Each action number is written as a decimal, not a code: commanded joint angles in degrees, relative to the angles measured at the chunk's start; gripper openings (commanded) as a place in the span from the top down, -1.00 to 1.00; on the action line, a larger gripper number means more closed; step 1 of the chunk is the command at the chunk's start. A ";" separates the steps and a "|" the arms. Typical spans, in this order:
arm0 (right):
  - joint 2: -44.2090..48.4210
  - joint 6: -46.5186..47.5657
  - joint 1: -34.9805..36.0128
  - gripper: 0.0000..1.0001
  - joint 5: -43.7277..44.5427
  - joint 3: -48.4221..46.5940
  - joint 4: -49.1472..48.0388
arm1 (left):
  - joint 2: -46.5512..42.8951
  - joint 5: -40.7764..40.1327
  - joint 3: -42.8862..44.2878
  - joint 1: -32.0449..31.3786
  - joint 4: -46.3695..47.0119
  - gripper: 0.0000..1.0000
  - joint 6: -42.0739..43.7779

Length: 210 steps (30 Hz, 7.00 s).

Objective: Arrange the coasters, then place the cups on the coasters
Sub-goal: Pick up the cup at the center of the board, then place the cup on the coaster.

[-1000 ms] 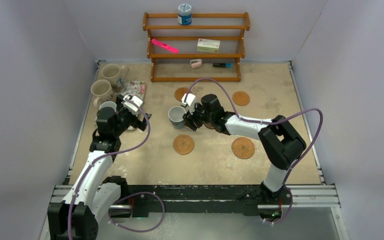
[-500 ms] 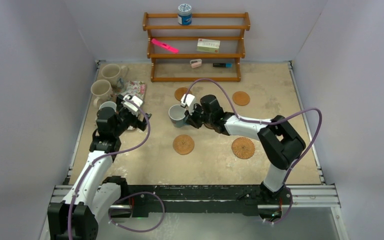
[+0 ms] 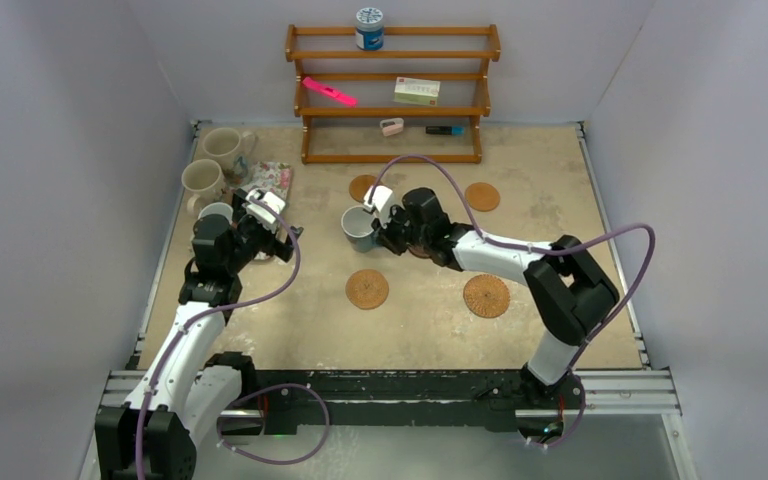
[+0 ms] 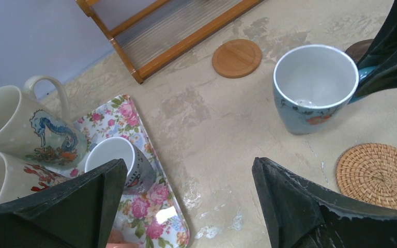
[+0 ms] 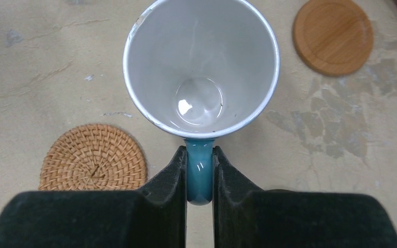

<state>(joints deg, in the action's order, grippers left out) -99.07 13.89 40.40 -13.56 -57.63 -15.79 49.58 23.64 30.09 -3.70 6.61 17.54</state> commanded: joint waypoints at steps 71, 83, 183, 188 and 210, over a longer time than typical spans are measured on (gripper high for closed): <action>5.30 -8.71 -37.50 1.00 4.85 -0.23 -3.42 | -0.94 1.41 -0.73 0.43 2.62 -0.99 0.13; 5.55 -7.93 -37.50 1.00 5.83 -0.26 -2.39 | -0.84 1.23 -0.75 0.45 2.74 -0.99 0.19; 5.19 -6.43 -36.71 0.87 8.68 -1.70 3.13 | -0.45 1.06 -0.90 0.45 2.92 -1.00 0.56; 4.78 -6.16 -36.40 0.82 9.42 -2.25 4.11 | -0.55 1.07 -0.88 0.45 2.88 -1.00 0.54; 4.87 -5.69 -35.92 0.69 10.31 -2.83 5.63 | -0.38 1.11 -0.78 0.45 2.98 -1.00 0.56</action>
<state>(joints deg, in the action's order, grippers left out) -96.68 7.18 4.19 -4.08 -58.06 -10.76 49.47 23.83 29.23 -3.70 7.22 17.58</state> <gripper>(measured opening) 0.178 0.996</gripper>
